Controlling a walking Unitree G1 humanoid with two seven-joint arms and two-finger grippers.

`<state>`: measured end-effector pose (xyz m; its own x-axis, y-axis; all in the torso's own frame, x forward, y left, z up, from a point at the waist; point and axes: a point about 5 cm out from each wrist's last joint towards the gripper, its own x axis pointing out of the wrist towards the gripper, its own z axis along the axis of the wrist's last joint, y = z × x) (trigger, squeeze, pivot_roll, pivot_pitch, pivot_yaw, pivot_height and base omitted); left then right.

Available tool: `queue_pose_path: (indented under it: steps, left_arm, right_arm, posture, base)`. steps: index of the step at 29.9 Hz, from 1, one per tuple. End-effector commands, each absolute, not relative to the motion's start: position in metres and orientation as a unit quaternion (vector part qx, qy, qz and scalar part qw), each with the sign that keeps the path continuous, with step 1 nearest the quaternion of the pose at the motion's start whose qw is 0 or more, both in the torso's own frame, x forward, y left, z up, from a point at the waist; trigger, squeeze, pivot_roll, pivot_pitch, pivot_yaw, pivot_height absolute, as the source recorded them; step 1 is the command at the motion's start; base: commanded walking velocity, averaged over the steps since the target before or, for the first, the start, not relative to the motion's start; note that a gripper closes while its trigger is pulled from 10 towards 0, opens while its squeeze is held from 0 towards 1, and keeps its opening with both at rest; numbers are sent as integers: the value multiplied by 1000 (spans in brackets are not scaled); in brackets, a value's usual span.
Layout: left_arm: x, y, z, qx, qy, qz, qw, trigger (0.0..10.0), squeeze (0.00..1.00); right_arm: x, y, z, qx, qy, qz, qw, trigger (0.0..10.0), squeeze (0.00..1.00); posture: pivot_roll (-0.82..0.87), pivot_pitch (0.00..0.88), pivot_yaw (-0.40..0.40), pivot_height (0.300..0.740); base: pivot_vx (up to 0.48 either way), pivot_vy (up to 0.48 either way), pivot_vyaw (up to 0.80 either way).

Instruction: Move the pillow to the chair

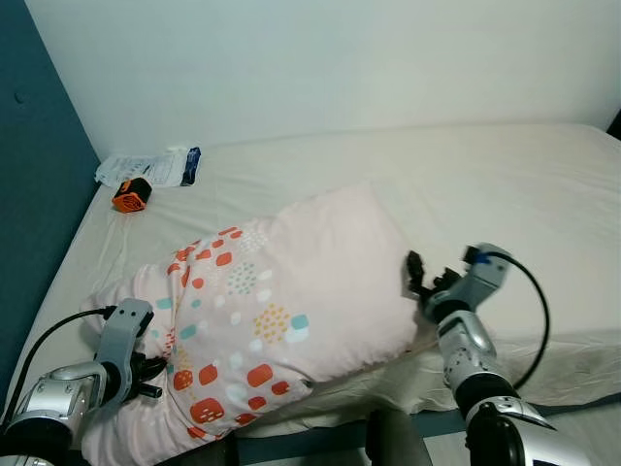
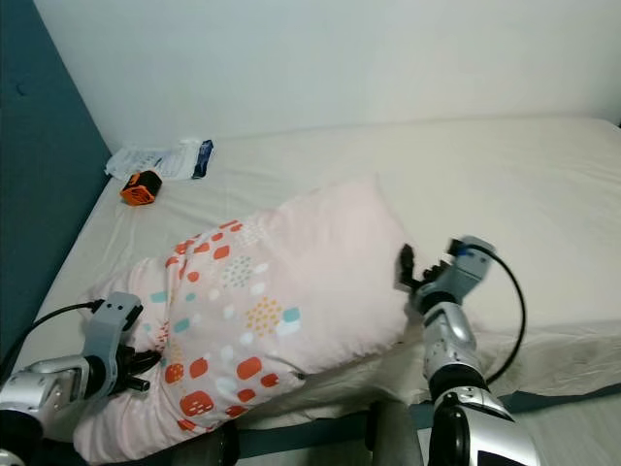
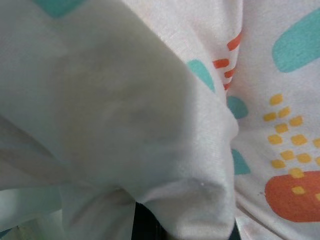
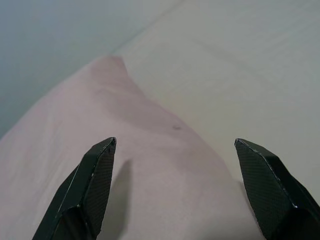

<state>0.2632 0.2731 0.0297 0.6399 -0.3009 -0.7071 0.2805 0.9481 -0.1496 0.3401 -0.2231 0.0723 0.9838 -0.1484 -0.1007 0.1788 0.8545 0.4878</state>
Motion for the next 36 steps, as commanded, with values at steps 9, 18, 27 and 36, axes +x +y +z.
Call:
queue_pose_path:
  steps: [9,18,27,36]
  left_arm:
    - [263,263,26,-26,392,-172,903,0,0]
    - [263,264,28,-18,392,-173,903,0,0]
    - [262,266,29,-13,394,-170,903,0,0]
    - [263,264,29,2,399,-173,901,0,0]
  right_arm:
    - [325,-223,42,362,93,-128,919,10000,1000]
    - [320,-198,22,370,216,-98,898,10000,0]
    - [326,-184,25,378,231,-75,893,10000,0]
    - [342,-126,51,296,207,147,921,10000,0]
  posture:
    - [54,59,-27,575]
    - [65,61,-33,575]
    - [70,58,-30,575]
    - [72,54,-21,575]
  base:
    - [0,0,0]
    - [0,0,0]
    - [0,0,0]
    - [0,0,0]
